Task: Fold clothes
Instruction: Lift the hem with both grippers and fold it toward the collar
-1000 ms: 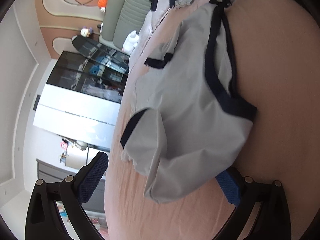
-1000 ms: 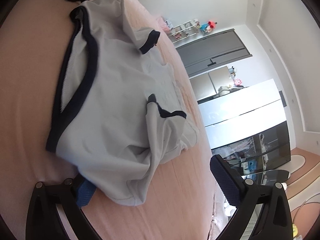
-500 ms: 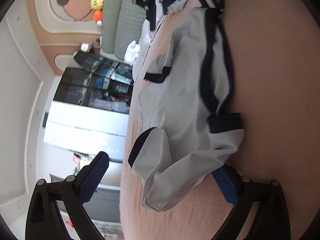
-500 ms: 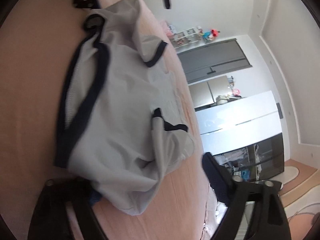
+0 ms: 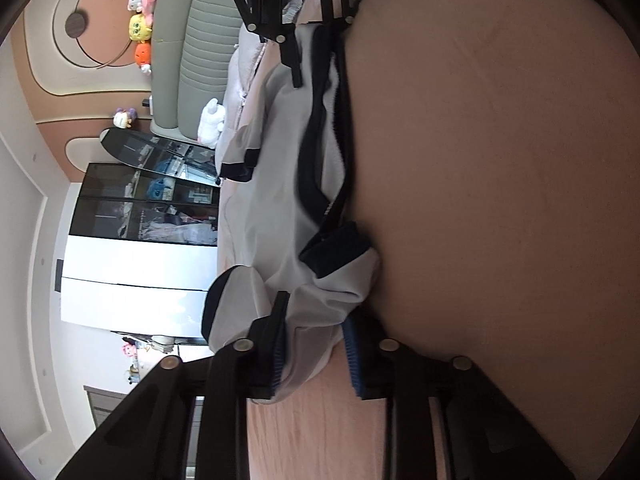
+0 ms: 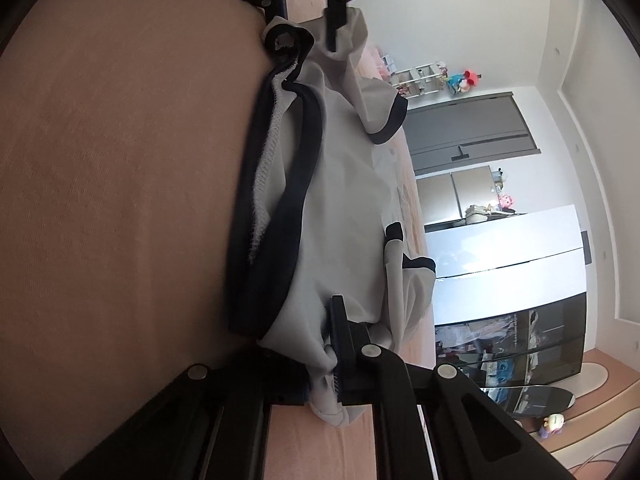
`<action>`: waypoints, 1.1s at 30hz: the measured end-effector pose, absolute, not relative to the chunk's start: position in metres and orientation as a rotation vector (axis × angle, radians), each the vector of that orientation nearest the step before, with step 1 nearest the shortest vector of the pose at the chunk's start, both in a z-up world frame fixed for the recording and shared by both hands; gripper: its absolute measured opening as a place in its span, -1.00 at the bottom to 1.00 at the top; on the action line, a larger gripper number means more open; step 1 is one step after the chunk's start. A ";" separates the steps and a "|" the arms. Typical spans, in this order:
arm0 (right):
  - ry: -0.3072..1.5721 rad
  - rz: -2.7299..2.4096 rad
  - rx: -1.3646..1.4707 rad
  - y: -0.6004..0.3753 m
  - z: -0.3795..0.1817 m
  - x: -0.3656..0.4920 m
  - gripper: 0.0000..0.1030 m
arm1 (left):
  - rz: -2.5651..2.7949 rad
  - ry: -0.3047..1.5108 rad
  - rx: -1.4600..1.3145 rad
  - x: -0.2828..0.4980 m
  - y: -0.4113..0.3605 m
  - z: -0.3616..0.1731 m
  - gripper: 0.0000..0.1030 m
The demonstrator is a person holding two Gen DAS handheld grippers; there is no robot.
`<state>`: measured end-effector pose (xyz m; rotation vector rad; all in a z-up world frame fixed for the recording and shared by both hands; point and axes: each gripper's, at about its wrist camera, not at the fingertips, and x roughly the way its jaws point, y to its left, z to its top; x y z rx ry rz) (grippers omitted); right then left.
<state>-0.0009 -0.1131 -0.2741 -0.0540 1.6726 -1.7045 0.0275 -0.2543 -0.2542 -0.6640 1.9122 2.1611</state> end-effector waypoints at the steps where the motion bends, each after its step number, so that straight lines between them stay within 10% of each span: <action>1: 1.673 -1.710 -0.052 -0.114 -0.274 -0.001 -0.82 | 2.165 1.900 -0.678 0.028 -0.254 -0.255 -0.75; 33: 1.598 -1.783 0.208 -0.130 -0.197 0.001 -0.93 | 2.494 1.451 -1.053 0.024 -0.268 -0.188 -0.82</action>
